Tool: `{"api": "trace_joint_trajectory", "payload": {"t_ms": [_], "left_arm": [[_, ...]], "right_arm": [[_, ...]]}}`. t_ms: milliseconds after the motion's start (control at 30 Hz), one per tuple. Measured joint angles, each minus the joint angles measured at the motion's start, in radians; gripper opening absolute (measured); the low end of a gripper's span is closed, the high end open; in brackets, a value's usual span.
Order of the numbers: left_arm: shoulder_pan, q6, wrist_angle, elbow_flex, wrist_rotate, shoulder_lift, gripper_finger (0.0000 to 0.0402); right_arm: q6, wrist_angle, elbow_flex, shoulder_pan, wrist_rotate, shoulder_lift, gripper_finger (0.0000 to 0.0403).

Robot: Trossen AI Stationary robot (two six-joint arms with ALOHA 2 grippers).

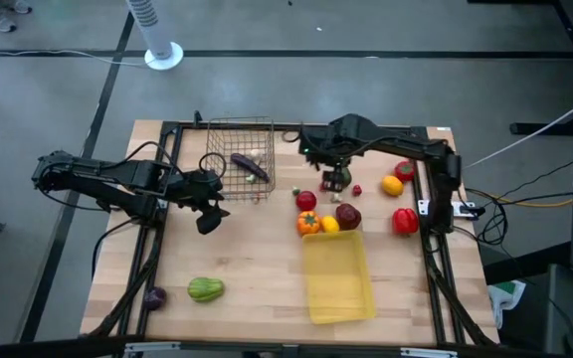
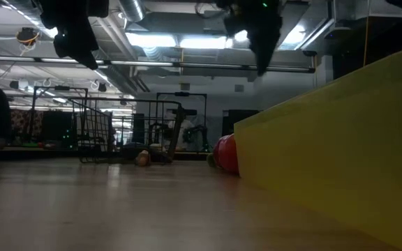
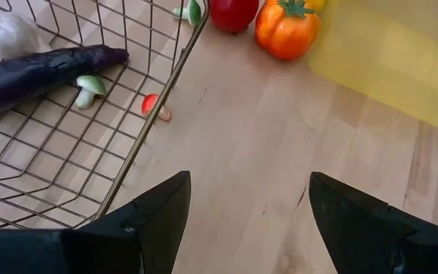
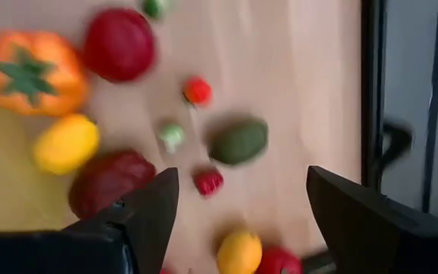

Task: Sort produce into baskets
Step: Put the lime into the yellow bin

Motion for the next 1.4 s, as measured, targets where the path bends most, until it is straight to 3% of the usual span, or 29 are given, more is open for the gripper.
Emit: {"api": "trace_joint_trajectory", "payload": {"t_ms": [233,533,767,1400], "left_arm": [[0.0,0.003,0.0,0.0,-0.002,0.0,0.0263],[0.0,0.027,-0.001,0.0,-0.002,0.0,0.0263],[0.0,0.042,-0.003,0.0,-0.002,0.0,0.0263],[0.0,0.061,-0.003,0.0,-0.002,0.0,0.0263]], "right_arm": [[0.196,0.172,-0.35,-0.101,0.007,-0.138,0.0287],[0.44,0.544,-0.613,-0.232,-0.142,-0.154,0.0287],[0.593,0.641,-0.698,-0.257,-0.133,-0.154,0.0287],[0.67,0.898,-0.921,-0.242,-0.138,-0.154,0.0285]]}}
